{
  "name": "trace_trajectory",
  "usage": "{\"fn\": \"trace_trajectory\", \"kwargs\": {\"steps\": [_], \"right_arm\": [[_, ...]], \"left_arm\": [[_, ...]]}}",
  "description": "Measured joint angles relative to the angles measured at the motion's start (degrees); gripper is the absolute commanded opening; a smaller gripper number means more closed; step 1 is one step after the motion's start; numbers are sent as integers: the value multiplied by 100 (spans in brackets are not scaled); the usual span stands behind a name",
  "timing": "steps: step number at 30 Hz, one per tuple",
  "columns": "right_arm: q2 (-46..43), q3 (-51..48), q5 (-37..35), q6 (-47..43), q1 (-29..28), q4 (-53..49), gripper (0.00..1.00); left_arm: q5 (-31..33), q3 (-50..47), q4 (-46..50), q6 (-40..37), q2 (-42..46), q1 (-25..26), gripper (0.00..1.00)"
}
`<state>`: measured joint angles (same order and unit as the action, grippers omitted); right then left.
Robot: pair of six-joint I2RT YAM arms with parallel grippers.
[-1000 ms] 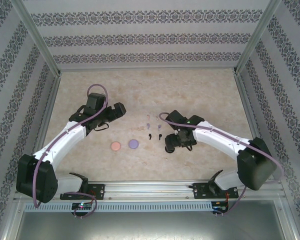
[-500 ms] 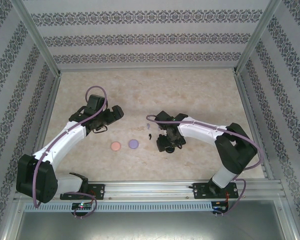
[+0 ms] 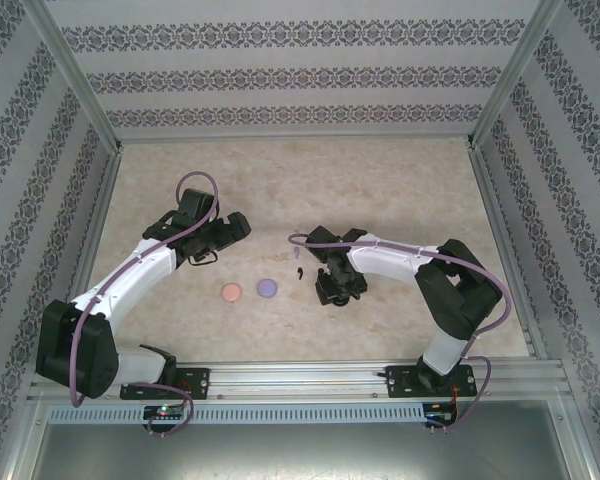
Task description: Insert the wireless bluetooth earbuds into the charging case
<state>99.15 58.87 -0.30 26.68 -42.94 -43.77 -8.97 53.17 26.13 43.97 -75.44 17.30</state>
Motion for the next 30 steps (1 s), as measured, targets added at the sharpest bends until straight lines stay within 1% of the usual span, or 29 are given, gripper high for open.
{"fn": "trace_trajectory", "kwargs": {"steps": [6, 9, 10, 12, 17, 21, 25, 28, 30], "right_arm": [[87, -2, -85, 114, -144, 59, 55], [87, 0, -175, 186, -205, 61, 48], [87, 0, -203, 210, -225, 61, 43], [79, 2, -223, 240, -243, 52, 37], [-11, -9, -269, 302, -269, 28, 36], [-518, 2, -199, 411, -219, 2, 36], [-1176, 310, -4, 691, 96, 48, 36], [-1423, 675, 179, 1069, 533, 363, 35], [-1467, 817, 354, 1493, 894, 743, 36]], "left_arm": [[-26, 20, 4, -22, 0, 0, 99], [-39, 79, 13, -22, 4, 0, 99], [-46, 98, 17, -22, 9, 0, 99], [-52, 127, 42, -17, 17, 0, 99], [-114, 352, 223, 7, 17, 0, 100], [-208, 354, 111, -9, 96, 28, 100], [-525, 35, -671, -125, 310, 39, 99], [-876, -428, -1681, -153, 391, 46, 99], [-1084, -780, -2396, -140, 356, 63, 99]]}}
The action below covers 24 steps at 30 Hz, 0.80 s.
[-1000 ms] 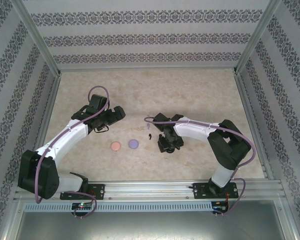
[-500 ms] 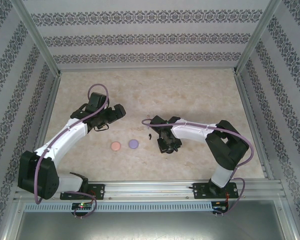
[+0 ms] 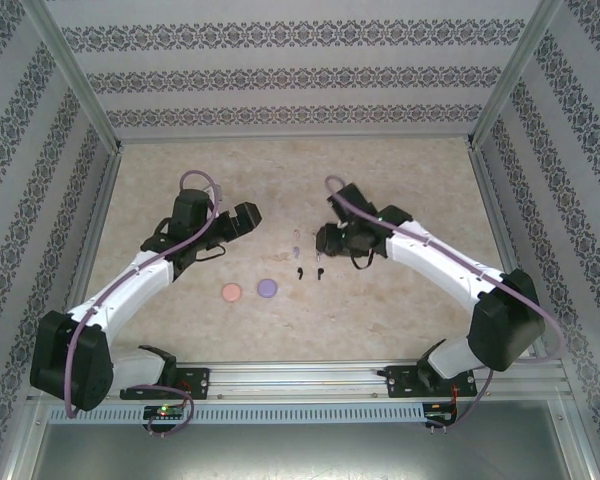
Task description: Insert the wireless bluetooth earbuds into the charging case
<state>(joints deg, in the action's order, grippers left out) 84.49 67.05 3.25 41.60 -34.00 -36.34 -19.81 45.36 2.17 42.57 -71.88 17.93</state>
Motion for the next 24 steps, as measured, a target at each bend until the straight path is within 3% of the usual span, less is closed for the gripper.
{"fn": "trace_trajectory", "kwargs": {"steps": [6, 13, 24], "right_arm": [[149, -7, 417, 1812, 804, 1233, 35], [417, -7, 400, 3611, 769, 2039, 35], [431, -101, 304, 4701, 492, 2446, 35]], "left_arm": [[-328, -708, -1825, 223, -494, 243, 99], [-374, -785, -3163, 319, -1220, 1040, 98], [-358, -350, -4120, 334, -2046, 1375, 67]]}}
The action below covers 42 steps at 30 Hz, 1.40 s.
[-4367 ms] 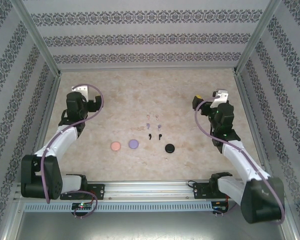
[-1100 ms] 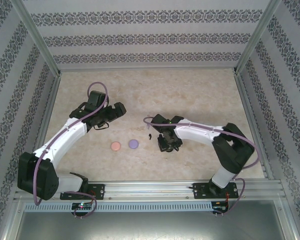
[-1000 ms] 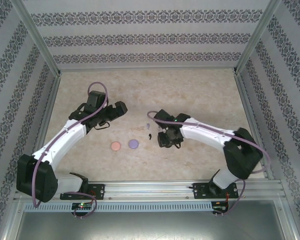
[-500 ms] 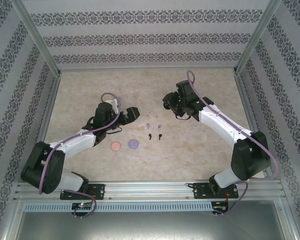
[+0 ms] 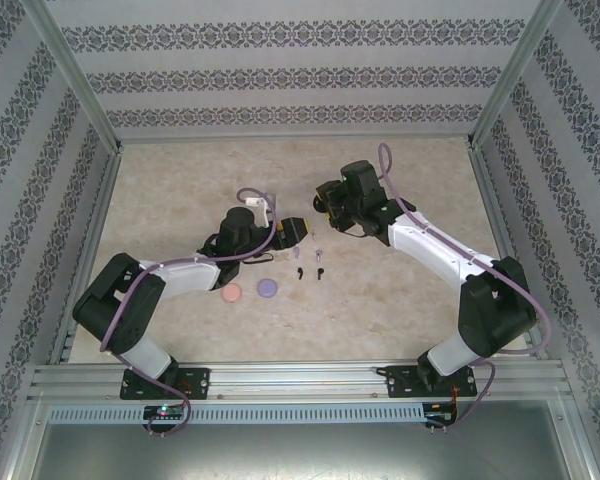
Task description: Insert the wireless bluetooth earbuds into the charging case
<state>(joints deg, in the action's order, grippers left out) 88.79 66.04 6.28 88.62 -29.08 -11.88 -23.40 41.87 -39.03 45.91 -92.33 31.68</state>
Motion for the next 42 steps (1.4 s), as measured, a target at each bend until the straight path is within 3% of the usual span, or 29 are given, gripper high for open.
{"fn": "trace_trajectory", "kwargs": {"steps": [25, 35, 42], "right_arm": [[-2, -286, 24, 249, -306, 341, 35], [-2, -409, -22, 302, -304, 446, 35], [-2, -442, -87, 306, -302, 442, 36]], "left_arm": [[-61, 616, -326, -63, -546, 44, 42], [-125, 669, -393, -66, -658, 98, 24], [-164, 682, -435, -103, -723, 107, 7]]}}
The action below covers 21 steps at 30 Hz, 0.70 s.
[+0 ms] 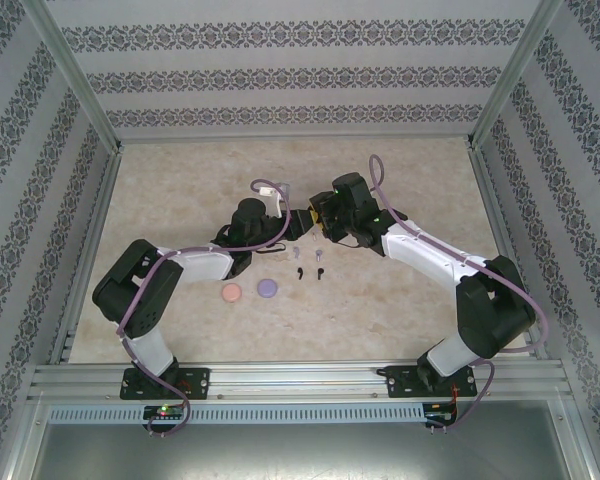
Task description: Insert the wireless bluetooth earbuds into the charging case
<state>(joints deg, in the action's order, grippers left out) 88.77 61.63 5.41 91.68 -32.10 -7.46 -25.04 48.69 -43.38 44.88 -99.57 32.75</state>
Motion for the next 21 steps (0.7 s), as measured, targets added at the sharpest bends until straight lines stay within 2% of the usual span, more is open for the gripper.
{"fn": "trace_trajectory", "kwargs": {"steps": [4, 5, 8, 10, 15, 21], "right_arm": [[0, -22, -20, 15, 0, 2, 39], [0, -26, -22, 15, 0, 2, 43], [0, -26, -33, 24, 13, 13, 69], [-13, -26, 22, 35, 52, 96, 78], [-275, -31, 166, -350, 448, 101, 82], [-1165, -404, 638, -1978, 1303, 105, 87]], "left_arm": [[7, 0, -20, 2, -26, 17, 0], [7, 0, -28, 2, -35, 17, 0], [-7, 15, -109, 31, -74, 20, 0], [7, 42, -114, 85, -105, 31, 0], [-24, 42, -90, 170, -90, 13, 0], [-435, 42, 463, 2, 337, -225, 0]]}}
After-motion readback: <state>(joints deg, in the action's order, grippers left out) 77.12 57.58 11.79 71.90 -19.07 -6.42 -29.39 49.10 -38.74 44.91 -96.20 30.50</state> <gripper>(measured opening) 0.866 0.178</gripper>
